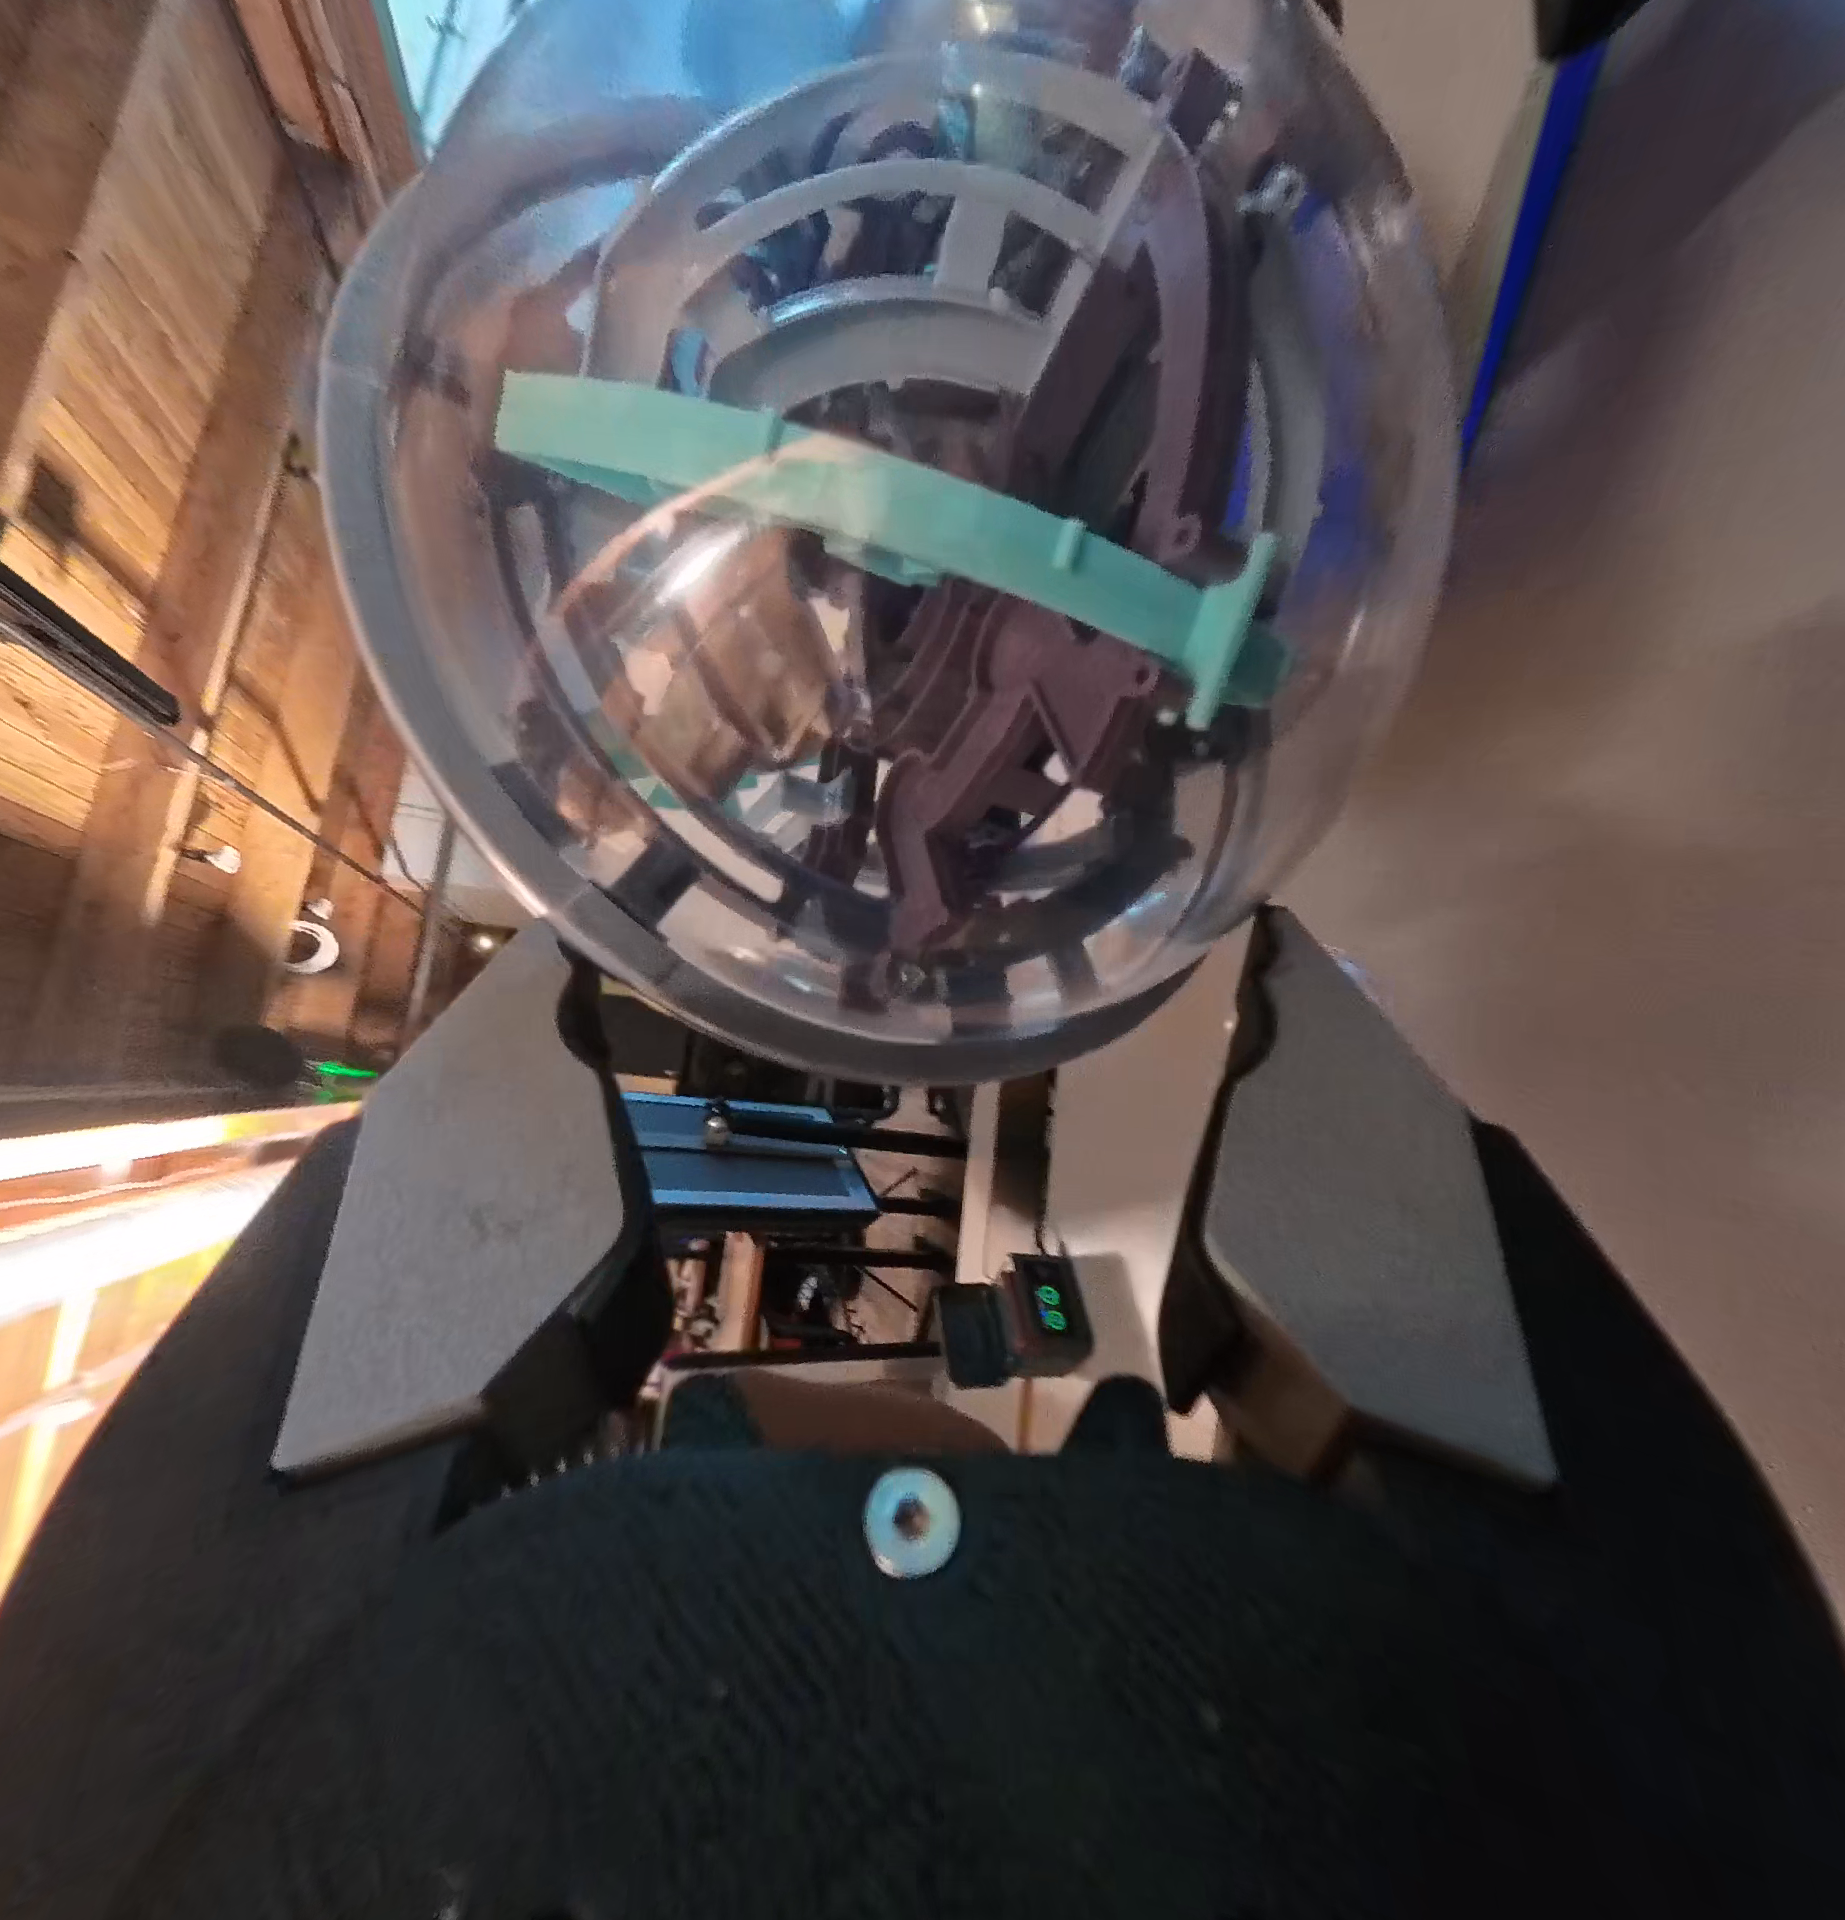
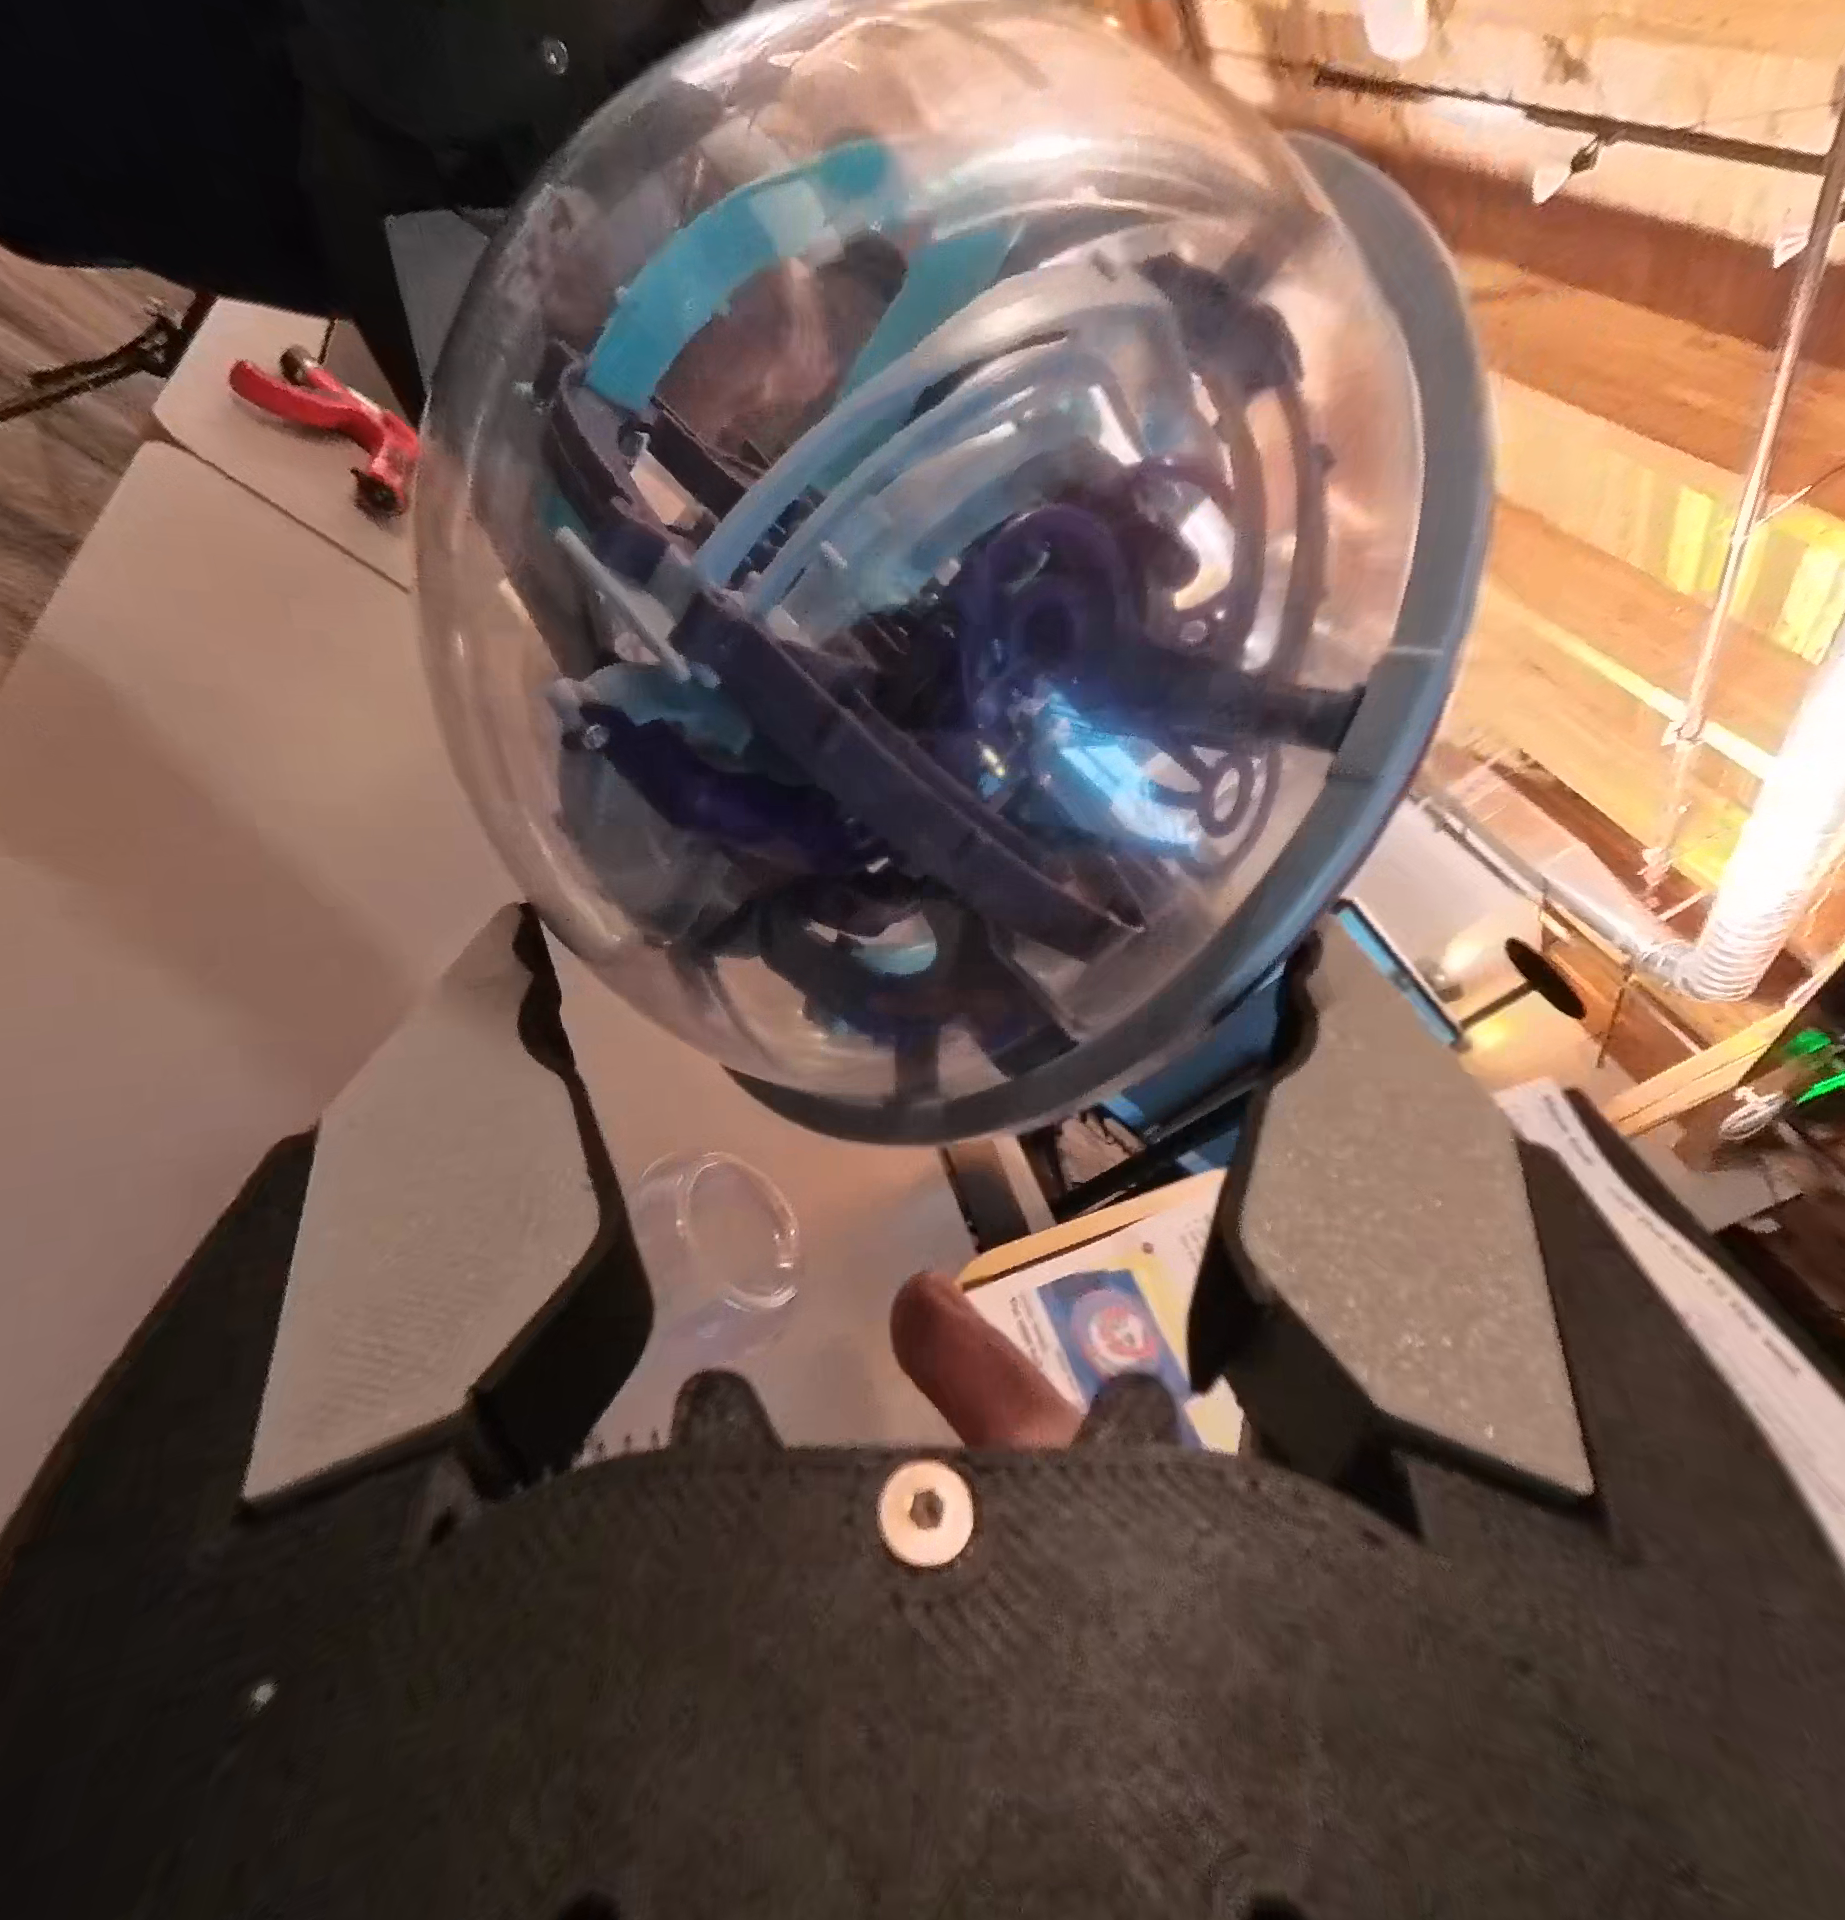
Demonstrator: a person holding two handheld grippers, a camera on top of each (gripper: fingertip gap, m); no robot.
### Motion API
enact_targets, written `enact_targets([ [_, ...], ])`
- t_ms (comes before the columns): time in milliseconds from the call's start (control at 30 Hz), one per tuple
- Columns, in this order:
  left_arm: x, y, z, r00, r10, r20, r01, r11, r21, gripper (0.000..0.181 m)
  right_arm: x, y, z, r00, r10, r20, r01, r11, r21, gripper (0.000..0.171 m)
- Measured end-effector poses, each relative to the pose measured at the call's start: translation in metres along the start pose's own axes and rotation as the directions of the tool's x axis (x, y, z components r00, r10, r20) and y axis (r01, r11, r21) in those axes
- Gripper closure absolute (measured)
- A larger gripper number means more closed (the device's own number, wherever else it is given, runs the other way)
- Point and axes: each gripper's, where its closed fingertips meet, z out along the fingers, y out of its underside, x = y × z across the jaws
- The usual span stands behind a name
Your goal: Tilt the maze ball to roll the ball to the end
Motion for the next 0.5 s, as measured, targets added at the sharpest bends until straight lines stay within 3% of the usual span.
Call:
enact_targets([
  [200,0.033,0.013,0.011,0.99,-0.117,-0.076,0.115,0.993,-0.019,0.061,-0.022,0.021,-0.003,0.994,0.096,0.047,-0.095,0.995,-0.033,0.038],
  [500,0.051,0.024,0.017,0.981,-0.152,-0.117,0.15,0.988,-0.028,0.062,-0.036,0.039,0.0,0.987,0.149,0.06,-0.147,0.988,-0.05,0.038],
])
